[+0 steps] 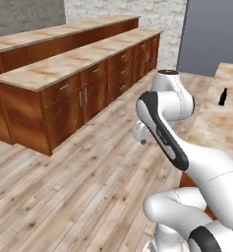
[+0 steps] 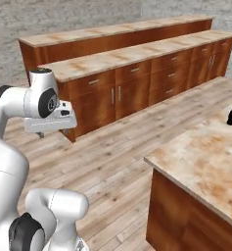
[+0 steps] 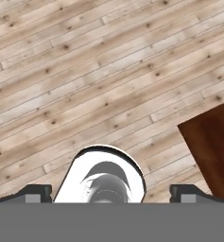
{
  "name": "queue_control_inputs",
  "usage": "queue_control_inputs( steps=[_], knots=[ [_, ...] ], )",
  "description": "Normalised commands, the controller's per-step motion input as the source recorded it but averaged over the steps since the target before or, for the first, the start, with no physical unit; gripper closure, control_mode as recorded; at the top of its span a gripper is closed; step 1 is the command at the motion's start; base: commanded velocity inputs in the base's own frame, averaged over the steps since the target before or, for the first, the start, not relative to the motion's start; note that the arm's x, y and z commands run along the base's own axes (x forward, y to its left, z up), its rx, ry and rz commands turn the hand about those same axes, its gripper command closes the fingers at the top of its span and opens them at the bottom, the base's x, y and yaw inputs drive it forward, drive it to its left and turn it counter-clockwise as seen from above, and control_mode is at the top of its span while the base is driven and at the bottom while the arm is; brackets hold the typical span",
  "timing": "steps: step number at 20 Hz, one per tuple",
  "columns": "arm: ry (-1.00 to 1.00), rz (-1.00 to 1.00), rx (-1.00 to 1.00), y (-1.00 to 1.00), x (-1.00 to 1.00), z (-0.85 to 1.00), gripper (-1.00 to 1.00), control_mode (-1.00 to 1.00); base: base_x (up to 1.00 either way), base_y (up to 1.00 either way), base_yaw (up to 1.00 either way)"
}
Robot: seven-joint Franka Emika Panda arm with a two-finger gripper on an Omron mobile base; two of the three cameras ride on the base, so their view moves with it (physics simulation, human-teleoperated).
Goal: Place the large bottle from the dining counter next to the other large bottle outside the sink, and place the small bottle from the dining counter next to the other small bottle inside the sink.
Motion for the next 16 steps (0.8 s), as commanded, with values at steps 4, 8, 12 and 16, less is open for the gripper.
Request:
queue_control_inputs(
  steps=[4, 8, 12, 16],
  knots=[
    [0.0, 0.0, 0.0, 0.0, 0.0, 0.0, -1.0, 1.0, 0.42, 0.06, -0.44],
    [0.0, 0.0, 0.0, 0.0, 0.0, 0.0, -1.0, 1.0, 0.27, 0.08, -0.53],
    [0.0, 0.0, 0.0, 0.0, 0.0, 0.0, -1.0, 1.0, 0.69, 0.61, -0.51],
    [0.0, 0.0, 0.0, 0.0, 0.0, 0.0, -1.0, 1.0, 0.96, 0.97, -0.37]
  ],
)
